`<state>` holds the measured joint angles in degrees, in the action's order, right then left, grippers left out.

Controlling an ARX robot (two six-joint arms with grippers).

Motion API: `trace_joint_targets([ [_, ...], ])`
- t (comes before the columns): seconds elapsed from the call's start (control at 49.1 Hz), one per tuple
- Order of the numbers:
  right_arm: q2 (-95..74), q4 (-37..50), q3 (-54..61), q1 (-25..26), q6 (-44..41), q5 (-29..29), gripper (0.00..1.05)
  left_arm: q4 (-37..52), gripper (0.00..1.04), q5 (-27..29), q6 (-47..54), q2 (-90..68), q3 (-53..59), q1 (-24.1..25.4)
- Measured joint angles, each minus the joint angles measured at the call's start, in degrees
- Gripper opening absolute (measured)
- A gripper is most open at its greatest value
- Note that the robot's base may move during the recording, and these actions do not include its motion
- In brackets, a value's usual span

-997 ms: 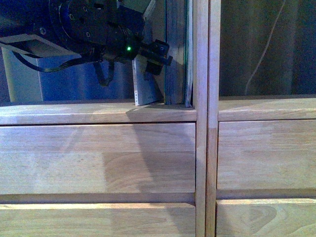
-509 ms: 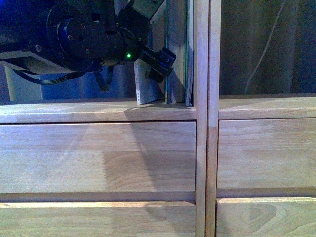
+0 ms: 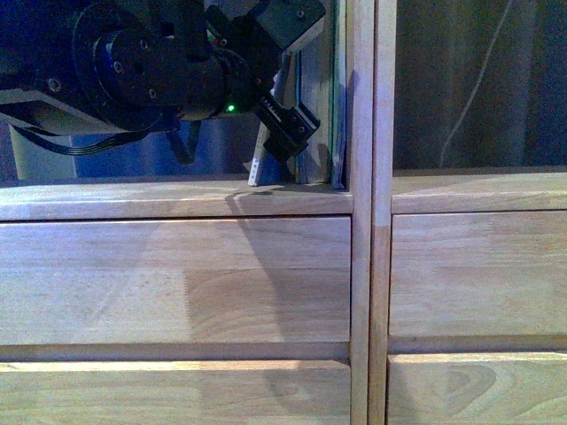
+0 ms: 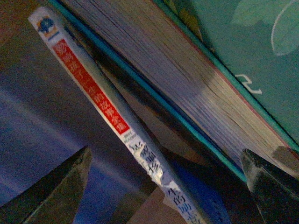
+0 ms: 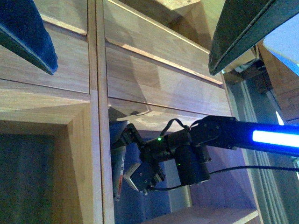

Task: Organize books on shelf

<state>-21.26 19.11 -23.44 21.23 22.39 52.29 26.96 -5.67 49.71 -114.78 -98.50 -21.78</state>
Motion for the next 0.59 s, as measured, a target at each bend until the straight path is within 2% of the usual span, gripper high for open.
trace_joint_targets([
  [0.204, 0.0, 0.0, 0.0, 0.0, 0.0, 0.0, 0.98, 0.15, 0.97, -1.77, -6.25, 4.5, 5.25, 1.25],
  [0.326, 0.0, 0.0, 0.0, 0.0, 0.0, 0.0, 0.98, 0.55, 0.97, -2.71, -13.64, 9.68, 10.23, 2.16],
  [0.448, 0.0, 0.0, 0.0, 0.0, 0.0, 0.0, 0.98, 0.31, 0.97, -1.05, -21.92, 14.34, 14.91, 3.06],
  [0.489, 0.0, 0.0, 0.0, 0.0, 0.0, 0.0, 0.98, 0.37, 0.97, 1.36, -25.94, 16.83, 17.73, 3.41],
  [0.59, 0.0, 0.0, 0.0, 0.0, 0.0, 0.0, 0.98, 2.91, 0.97, 2.51, -32.44, 23.34, 26.25, 3.98],
])
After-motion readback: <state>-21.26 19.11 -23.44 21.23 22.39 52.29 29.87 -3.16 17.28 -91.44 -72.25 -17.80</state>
